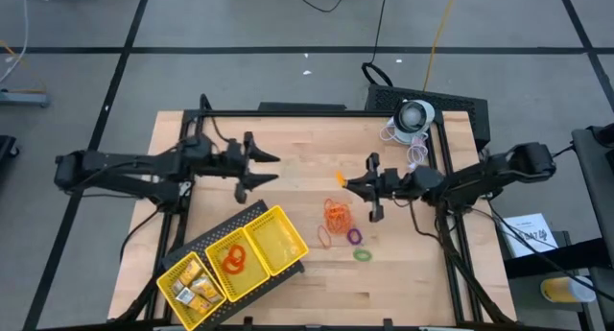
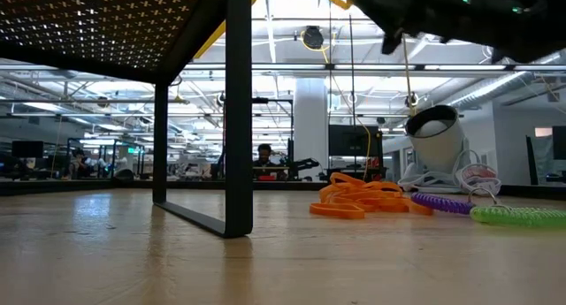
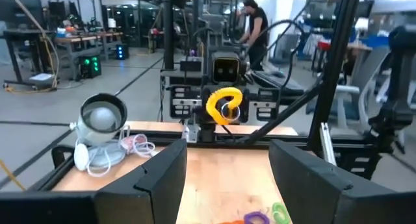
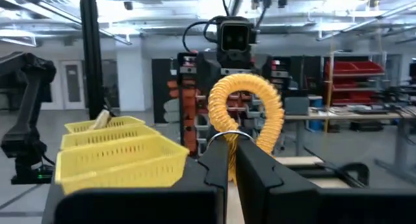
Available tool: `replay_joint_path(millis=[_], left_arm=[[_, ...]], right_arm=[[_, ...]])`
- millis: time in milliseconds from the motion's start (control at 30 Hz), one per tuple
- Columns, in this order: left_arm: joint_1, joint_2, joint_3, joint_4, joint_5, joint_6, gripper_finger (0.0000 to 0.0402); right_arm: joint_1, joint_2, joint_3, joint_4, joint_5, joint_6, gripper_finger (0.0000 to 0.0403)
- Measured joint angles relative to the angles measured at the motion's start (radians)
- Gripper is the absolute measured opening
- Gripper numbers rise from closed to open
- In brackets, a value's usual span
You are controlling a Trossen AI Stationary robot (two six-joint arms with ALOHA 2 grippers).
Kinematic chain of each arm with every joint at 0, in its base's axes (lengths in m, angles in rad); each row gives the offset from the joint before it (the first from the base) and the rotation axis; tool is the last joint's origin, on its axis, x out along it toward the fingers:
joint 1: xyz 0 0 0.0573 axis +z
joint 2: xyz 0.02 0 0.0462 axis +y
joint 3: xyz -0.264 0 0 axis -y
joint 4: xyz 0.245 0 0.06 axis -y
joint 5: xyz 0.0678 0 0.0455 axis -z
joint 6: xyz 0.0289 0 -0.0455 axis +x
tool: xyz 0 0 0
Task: Pick & Place Office Desk Supplies
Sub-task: Put the yellow spring keychain into the center yellow bin on the shelf
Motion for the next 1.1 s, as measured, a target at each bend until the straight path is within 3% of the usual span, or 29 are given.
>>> replay_joint_path(millis=[267, 367, 567, 833, 1100], left_arm=[[-0.028, 0.183, 0.135, 0.011, -0.023, 0.129, 0.0227], [-0.028, 0.216, 0.161, 0.011, -0.023, 0.165, 0.0227], [-0.028, 0.245, 0.182, 0.034, -0.023, 0.181, 0.0227], [-0.028, 0.245, 0.181, 0.053, -0.014, 0.162, 0.0227], [-0.037, 0.258, 0.181, 0.111, 0.089, 0.089, 0.0227]], right_arm=[[-0.02, 0.158, 0.208, -0.039, -0.088, -0.003, 0.0006], [-0.033, 0.206, 0.269, -0.039, -0.09, -0.003, 0.0006], [-0.058, 0.279, 0.365, -0.041, -0.194, 0.03, 0.0006], [-0.08, 0.299, 0.395, -0.041, -0.191, 0.033, 0.0006], [-0.084, 0.299, 0.396, -0.061, -0.191, 0.053, 0.0006]])
